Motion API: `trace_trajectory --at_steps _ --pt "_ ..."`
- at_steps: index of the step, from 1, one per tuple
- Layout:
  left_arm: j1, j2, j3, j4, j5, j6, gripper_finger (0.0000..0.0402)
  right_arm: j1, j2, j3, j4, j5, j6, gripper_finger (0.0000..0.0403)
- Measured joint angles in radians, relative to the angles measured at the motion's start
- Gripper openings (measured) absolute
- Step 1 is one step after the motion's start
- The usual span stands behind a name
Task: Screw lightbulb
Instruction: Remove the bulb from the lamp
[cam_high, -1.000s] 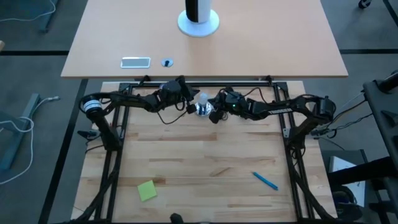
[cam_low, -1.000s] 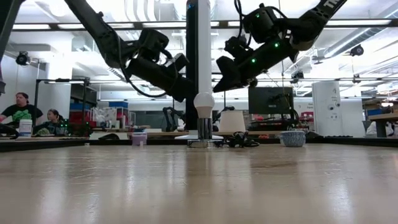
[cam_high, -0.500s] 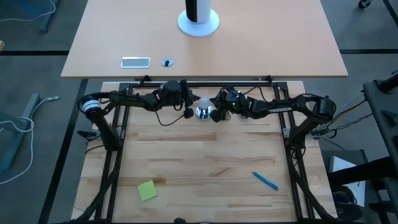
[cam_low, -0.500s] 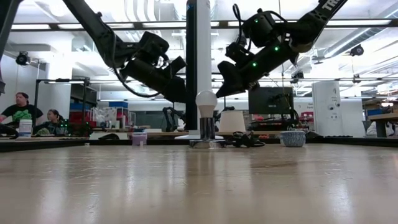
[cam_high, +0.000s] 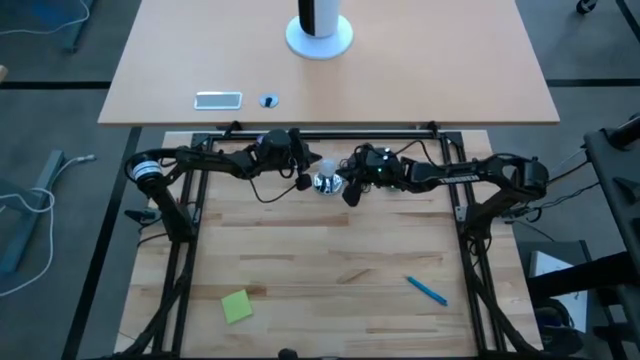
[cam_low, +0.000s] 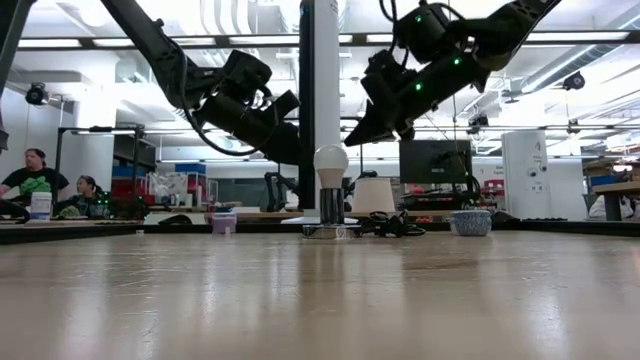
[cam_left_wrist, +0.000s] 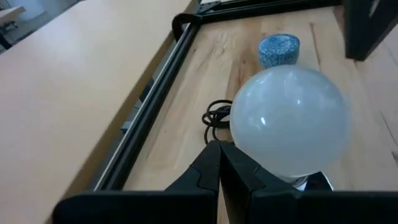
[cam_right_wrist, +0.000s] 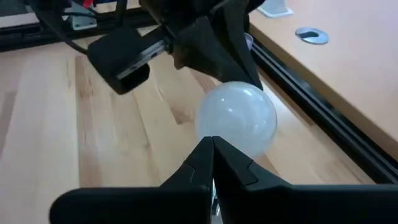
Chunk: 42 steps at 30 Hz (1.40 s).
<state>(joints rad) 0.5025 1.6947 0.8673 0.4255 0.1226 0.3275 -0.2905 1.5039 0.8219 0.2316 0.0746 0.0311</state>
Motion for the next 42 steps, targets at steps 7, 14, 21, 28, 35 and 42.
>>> trace_trajectory --at_steps 7,14,21,28,35,42 --pt "-0.006 -0.001 0.0 -0.01 0.053 -0.001 0.0 -0.004 0.046 0.0 0.048 0.011 0.007 0.0" --pt "-0.011 -0.018 0.0 -0.097 0.055 -0.006 0.0 -0.005 0.059 0.0 0.049 0.069 0.02 0.0" --pt "-0.026 -0.044 0.0 -0.186 0.075 0.004 0.0 -0.013 0.063 -0.001 0.026 0.112 0.023 0.0" --pt "-0.025 -0.066 0.0 -0.234 -0.02 -0.002 0.0 -0.009 0.058 -0.006 0.011 -0.012 0.019 0.0" --pt "-0.029 -0.062 0.0 -0.133 -0.024 0.0 0.0 -0.002 0.079 -0.007 0.071 -0.03 0.036 0.0" --pt "-0.03 -0.062 0.0 -0.177 0.035 0.0 0.0 -0.005 0.081 -0.008 0.066 0.086 0.038 0.0"
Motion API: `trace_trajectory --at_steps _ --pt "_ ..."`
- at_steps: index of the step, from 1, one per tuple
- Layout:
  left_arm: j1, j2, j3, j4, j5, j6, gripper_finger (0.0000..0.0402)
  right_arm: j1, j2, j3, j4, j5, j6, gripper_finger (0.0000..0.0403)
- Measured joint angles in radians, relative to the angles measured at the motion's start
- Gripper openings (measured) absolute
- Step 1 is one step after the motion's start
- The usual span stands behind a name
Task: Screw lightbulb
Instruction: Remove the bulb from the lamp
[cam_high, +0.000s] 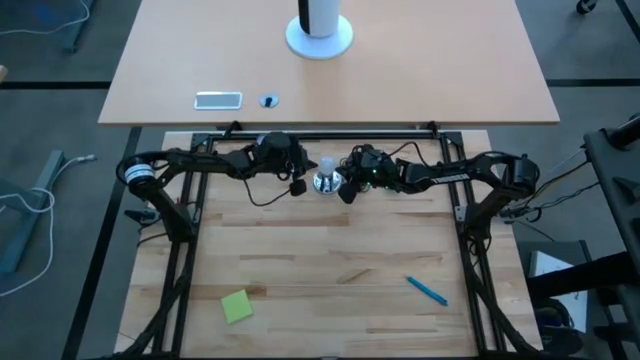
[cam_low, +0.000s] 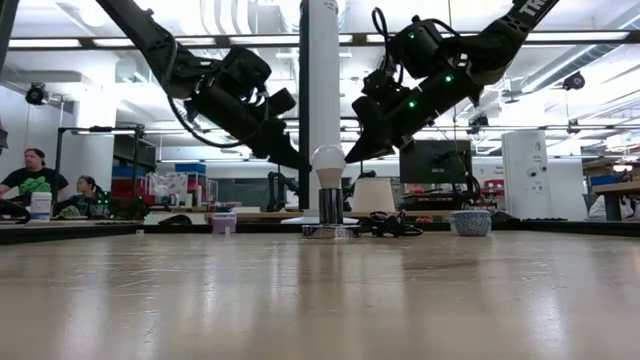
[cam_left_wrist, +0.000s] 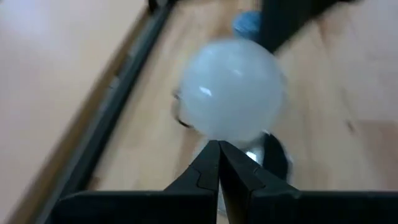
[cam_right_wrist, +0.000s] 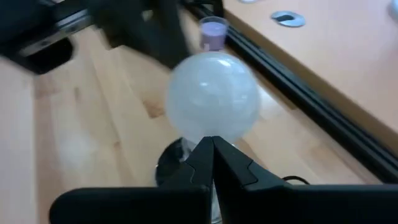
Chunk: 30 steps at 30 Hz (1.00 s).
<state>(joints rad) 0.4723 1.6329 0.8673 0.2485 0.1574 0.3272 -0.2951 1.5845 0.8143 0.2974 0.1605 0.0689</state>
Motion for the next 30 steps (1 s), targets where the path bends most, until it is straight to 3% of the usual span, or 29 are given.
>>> trace_trajectory --at_steps 8,12,15,22,30 --pt "-0.007 -0.034 -0.001 -0.137 0.011 -0.007 0.0 0.0 0.0 -0.001 -0.043 0.011 0.002 0.0" --pt "-0.007 -0.04 -0.006 -0.114 -0.061 -0.007 0.0 0.005 -0.007 -0.002 -0.019 -0.119 0.001 0.0" --pt "-0.005 -0.029 -0.005 0.002 -0.07 -0.005 0.0 0.008 -0.008 -0.002 0.026 -0.133 -0.005 0.0" --pt "-0.005 -0.013 -0.005 0.063 -0.068 -0.004 0.0 0.006 -0.009 -0.002 0.049 -0.047 -0.015 0.0" --pt "-0.014 -0.024 -0.006 -0.007 -0.004 -0.004 0.0 0.007 -0.009 -0.002 0.034 -0.002 -0.009 0.0"
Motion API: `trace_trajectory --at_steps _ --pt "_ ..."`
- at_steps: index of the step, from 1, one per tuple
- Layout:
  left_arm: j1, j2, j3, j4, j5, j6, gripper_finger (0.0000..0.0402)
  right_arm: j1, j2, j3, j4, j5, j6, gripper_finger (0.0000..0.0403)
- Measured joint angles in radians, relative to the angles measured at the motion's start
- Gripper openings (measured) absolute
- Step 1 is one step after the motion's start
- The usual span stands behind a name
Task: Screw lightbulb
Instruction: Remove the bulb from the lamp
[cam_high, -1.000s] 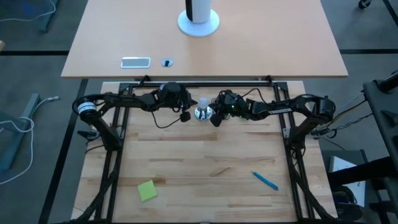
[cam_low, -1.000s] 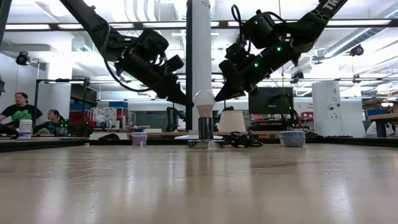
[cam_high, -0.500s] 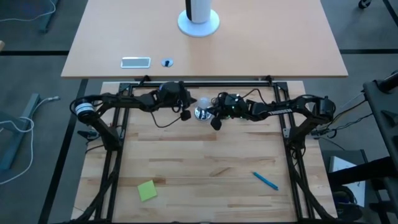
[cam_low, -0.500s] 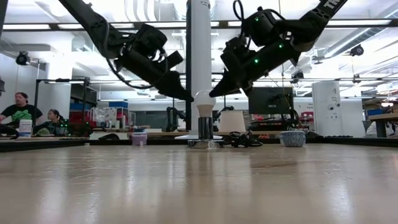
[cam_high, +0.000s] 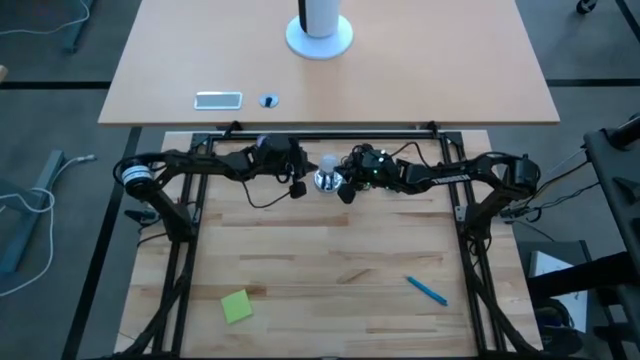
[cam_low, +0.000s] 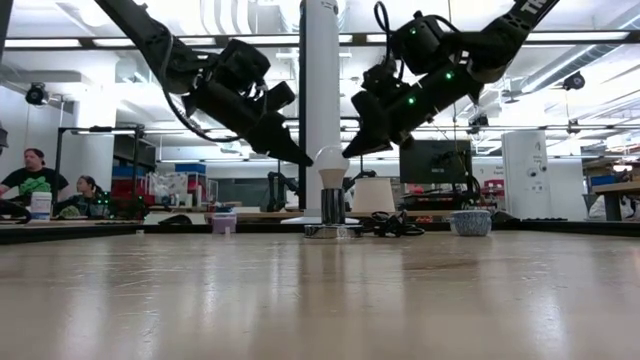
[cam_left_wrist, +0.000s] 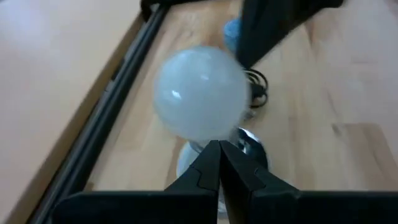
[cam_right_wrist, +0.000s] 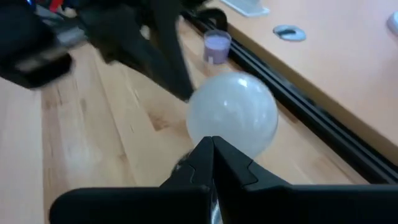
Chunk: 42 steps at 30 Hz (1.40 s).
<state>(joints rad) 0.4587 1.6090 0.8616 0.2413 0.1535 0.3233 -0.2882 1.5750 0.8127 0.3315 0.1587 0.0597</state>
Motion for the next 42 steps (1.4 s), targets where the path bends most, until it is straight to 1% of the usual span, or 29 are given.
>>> trace_trajectory --at_steps 3,6,8,12,16,23,25,29,32,35,39,42 --pt "0.0 -0.016 0.0 -0.037 -0.024 -0.001 0.0 -0.001 -0.001 0.0 -0.04 0.002 0.003 0.0" --pt "0.01 -0.019 0.0 -0.036 -0.104 -0.003 0.0 -0.001 -0.012 0.0 -0.069 0.002 0.011 0.0" --pt "0.016 -0.018 0.0 -0.002 -0.122 -0.002 0.0 0.0 -0.019 0.0 -0.069 0.002 0.011 0.0" --pt "0.018 0.005 0.0 0.1 -0.122 0.001 0.0 0.0 -0.03 0.0 -0.062 0.002 0.003 0.0" --pt "0.019 0.022 0.0 0.133 -0.086 0.008 0.0 -0.001 -0.03 0.0 -0.06 0.015 -0.006 0.0" --pt "0.017 0.025 0.0 0.125 -0.005 0.013 0.0 -0.012 -0.027 0.0 -0.059 0.028 -0.016 0.0" --pt "0.017 0.025 0.0 0.117 0.0 0.013 0.0 -0.017 -0.021 0.0 -0.054 0.039 -0.028 0.0" --pt "0.012 0.011 0.0 0.062 0.025 0.011 0.0 -0.02 -0.013 0.0 -0.05 0.108 -0.037 0.0" --pt "0.012 -0.01 0.0 0.0 0.028 0.01 0.0 -0.02 -0.012 0.0 -0.051 0.114 -0.037 0.0" --pt "0.015 -0.032 0.0 -0.012 -0.003 0.009 0.0 -0.016 -0.022 0.0 -0.058 0.103 -0.036 0.0" --pt "0.015 -0.024 0.0 0.03 -0.134 0.039 0.0 -0.003 -0.047 0.0 -0.064 0.029 -0.035 0.0" --pt "0.019 0.005 0.0 0.104 -0.141 0.051 0.0 0.002 -0.05 0.0 -0.058 0.017 -0.035 0.0"
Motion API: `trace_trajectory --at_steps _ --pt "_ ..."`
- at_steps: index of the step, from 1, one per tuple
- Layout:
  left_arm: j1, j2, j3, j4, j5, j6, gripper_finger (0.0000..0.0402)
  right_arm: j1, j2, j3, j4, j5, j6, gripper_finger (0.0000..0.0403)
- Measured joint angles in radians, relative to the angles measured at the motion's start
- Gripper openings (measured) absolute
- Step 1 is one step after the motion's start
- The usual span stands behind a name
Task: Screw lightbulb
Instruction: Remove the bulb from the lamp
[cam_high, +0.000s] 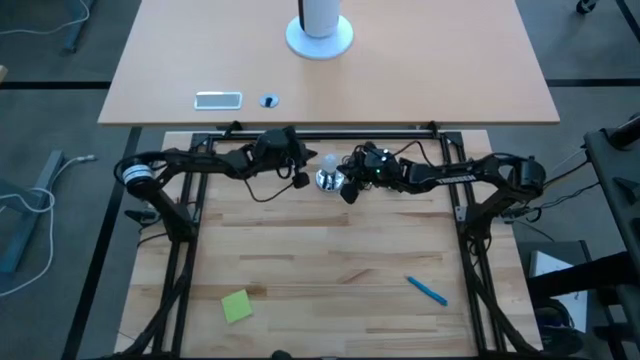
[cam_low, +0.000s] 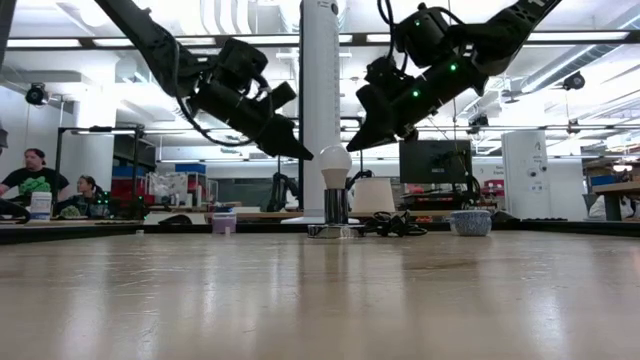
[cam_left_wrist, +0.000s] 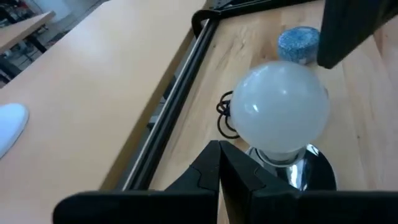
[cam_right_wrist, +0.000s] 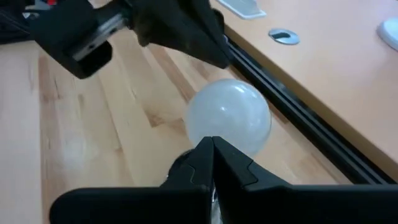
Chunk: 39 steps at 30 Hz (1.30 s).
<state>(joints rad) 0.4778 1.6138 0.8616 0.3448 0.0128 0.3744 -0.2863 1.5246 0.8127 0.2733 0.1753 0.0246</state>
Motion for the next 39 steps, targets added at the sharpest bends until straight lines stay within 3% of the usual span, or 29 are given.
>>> trace_trajectory --at_steps 19,24,26,28,35,39 --pt "-0.007 0.024 0.003 0.029 0.117 0.001 0.0 -0.005 0.011 0.0 0.003 0.062 0.001 0.0" --pt "-0.008 0.017 0.003 0.016 0.302 -0.006 0.0 -0.014 0.02 0.0 -0.005 0.128 0.002 0.0" --pt "-0.011 -0.004 0.002 -0.011 0.316 -0.008 0.0 -0.014 0.014 -0.002 -0.028 0.186 -0.001 0.0" --pt "-0.009 -0.028 0.002 -0.022 0.282 -0.01 0.0 -0.012 -0.005 -0.002 -0.046 0.185 -0.018 0.0" --pt "-0.004 -0.016 0.008 0.01 0.059 0.018 0.0 -0.008 -0.02 -0.002 -0.041 0.035 -0.028 0.0" --pt "0.002 0.035 0.008 0.03 0.048 0.017 0.0 -0.011 -0.002 -0.002 -0.02 0.034 -0.027 0.0"
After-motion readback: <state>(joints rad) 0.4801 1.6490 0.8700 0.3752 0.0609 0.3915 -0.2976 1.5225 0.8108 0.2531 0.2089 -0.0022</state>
